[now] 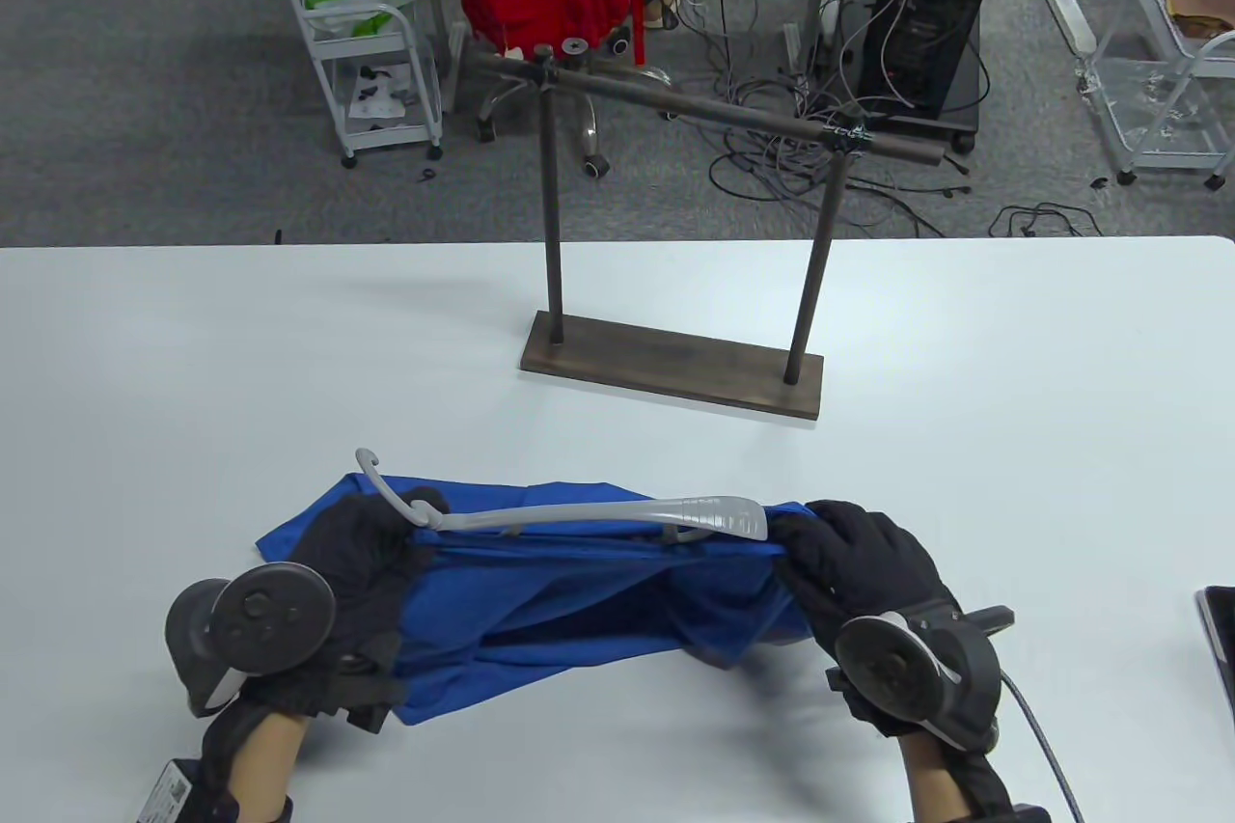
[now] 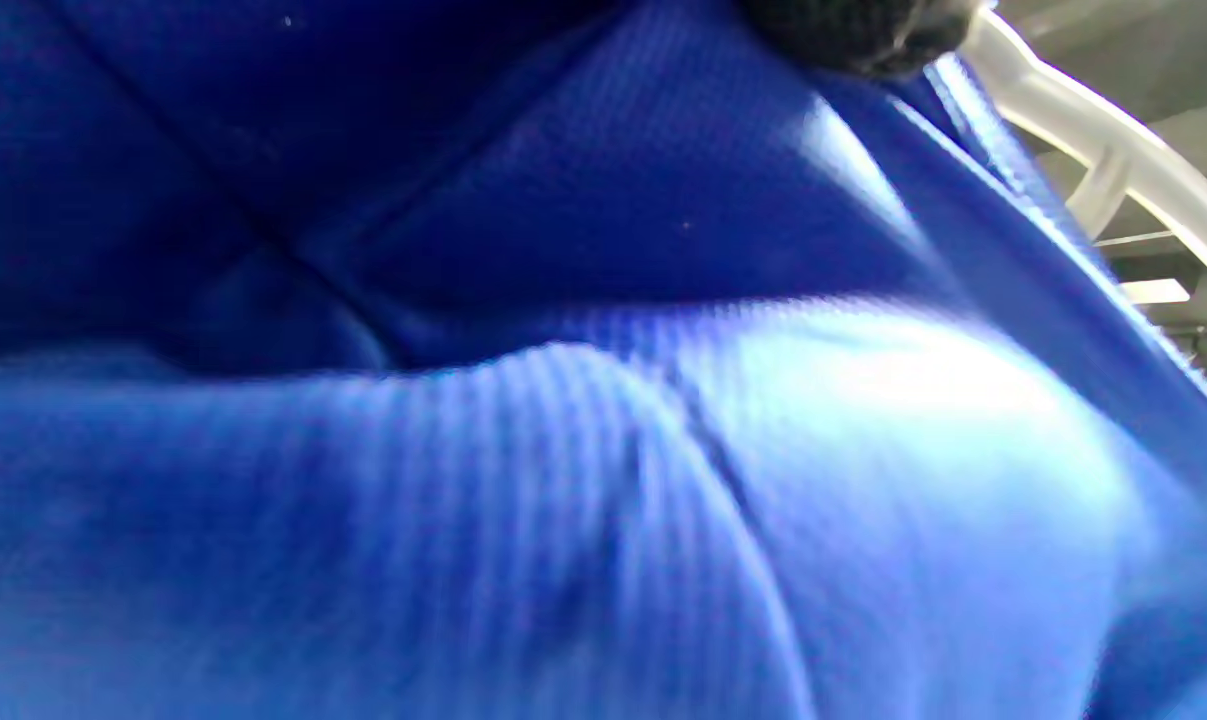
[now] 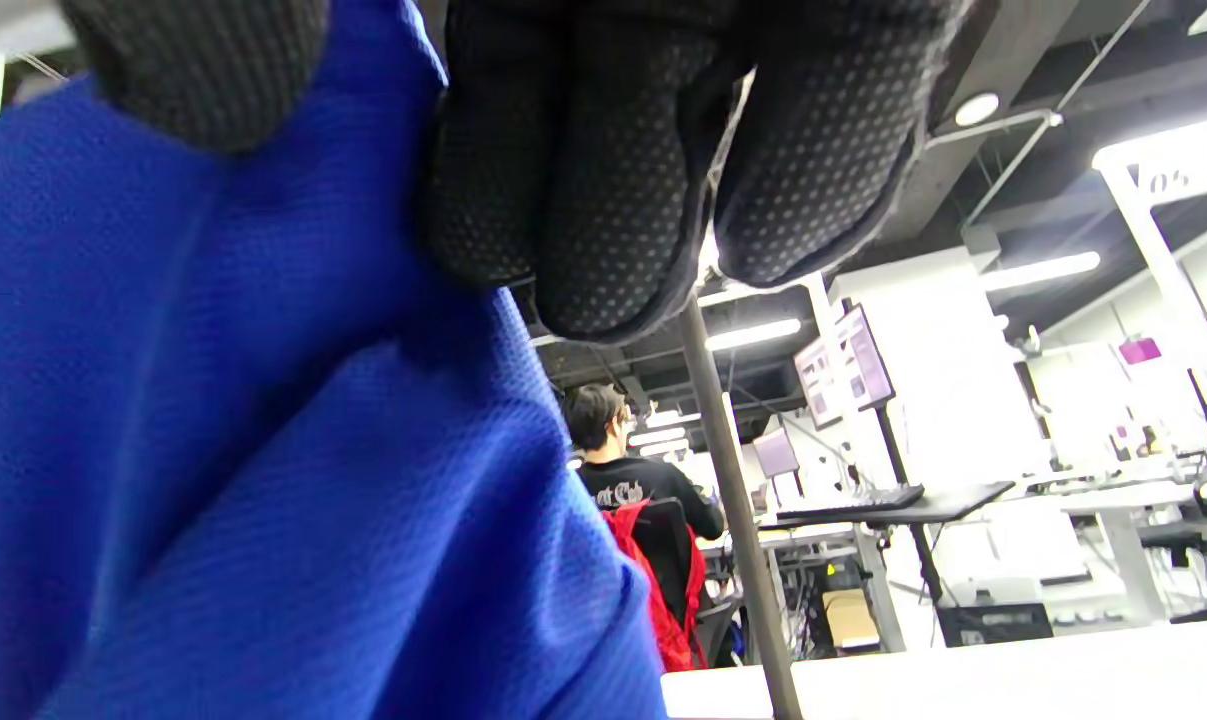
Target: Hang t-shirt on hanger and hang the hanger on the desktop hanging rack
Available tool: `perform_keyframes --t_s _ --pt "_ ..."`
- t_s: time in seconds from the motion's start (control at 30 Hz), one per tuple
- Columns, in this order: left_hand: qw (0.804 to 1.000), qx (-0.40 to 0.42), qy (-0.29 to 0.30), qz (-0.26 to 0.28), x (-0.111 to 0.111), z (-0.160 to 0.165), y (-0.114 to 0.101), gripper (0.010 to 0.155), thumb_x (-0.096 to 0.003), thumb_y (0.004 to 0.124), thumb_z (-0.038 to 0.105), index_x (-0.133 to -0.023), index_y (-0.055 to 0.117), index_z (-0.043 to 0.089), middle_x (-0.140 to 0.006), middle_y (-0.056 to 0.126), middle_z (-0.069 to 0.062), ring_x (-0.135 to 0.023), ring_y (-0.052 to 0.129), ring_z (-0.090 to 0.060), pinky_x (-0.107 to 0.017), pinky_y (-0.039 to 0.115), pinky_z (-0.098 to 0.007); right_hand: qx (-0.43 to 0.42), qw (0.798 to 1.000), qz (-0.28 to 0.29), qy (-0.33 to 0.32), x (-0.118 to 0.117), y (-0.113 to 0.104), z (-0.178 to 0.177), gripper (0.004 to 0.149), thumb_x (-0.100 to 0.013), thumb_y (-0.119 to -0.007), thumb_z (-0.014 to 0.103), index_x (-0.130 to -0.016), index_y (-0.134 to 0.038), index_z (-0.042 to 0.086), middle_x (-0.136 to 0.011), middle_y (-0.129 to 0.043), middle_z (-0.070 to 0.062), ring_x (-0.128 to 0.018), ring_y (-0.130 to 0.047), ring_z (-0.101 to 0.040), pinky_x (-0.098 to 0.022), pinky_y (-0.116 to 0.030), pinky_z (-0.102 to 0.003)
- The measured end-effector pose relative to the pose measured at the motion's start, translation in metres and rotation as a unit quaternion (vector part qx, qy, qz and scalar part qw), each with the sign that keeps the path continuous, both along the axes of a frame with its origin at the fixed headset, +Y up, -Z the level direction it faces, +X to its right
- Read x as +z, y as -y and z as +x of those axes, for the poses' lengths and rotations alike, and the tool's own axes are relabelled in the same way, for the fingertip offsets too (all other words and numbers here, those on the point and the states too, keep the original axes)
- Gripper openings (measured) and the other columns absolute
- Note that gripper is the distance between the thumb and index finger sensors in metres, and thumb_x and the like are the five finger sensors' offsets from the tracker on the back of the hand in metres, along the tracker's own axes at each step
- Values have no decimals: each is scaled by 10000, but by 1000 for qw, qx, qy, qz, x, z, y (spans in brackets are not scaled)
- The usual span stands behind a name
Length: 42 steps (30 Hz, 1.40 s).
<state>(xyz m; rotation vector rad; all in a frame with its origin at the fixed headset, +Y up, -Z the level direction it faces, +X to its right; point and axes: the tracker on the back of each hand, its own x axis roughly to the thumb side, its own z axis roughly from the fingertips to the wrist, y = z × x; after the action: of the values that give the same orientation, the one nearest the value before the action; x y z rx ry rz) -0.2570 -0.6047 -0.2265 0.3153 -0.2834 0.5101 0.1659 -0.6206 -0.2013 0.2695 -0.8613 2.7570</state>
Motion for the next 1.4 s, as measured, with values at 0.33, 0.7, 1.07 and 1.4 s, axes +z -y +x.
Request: perform_keyframes --t_s 0.33,0.7,1.07,1.4 --pt "990 -108 -48 77 10 19 5 589 -408 704 505 -993 638 522 -832 882 232 -636 935 -60 -718 771 -409 1 1000 0 -23 5 7 -8 395 -457 -715 487 -845 -757 426 -921 -842 62 -780 -961 -197 -650 -807 -498" --pt "990 -112 -35 75 12 29 12 584 -412 704 501 -993 647 517 -839 877 220 -634 924 -73 -722 762 -419 -37 994 -64 -81 5 19 -22 698 -450 -758 462 -1052 -405 461 -990 -824 70 -869 -933 -184 -719 -772 -495" --pt "986 -127 -8 104 28 48 10 588 -419 722 502 -1003 647 511 -863 880 209 -630 920 -83 -722 755 -426 60 989 -127 -54 -2 30 -37 574 -467 -728 443 -1015 -625 308 -1006 -786 23 -880 -898 -229 -710 -743 -530" --pt "984 -156 33 77 37 78 21 611 -439 710 527 -1033 566 543 -921 838 246 -676 904 -52 -764 739 -399 85 990 -76 -81 15 30 -69 504 -458 -727 449 -941 -660 324 -920 -822 76 -799 -924 -165 -723 -755 -501"
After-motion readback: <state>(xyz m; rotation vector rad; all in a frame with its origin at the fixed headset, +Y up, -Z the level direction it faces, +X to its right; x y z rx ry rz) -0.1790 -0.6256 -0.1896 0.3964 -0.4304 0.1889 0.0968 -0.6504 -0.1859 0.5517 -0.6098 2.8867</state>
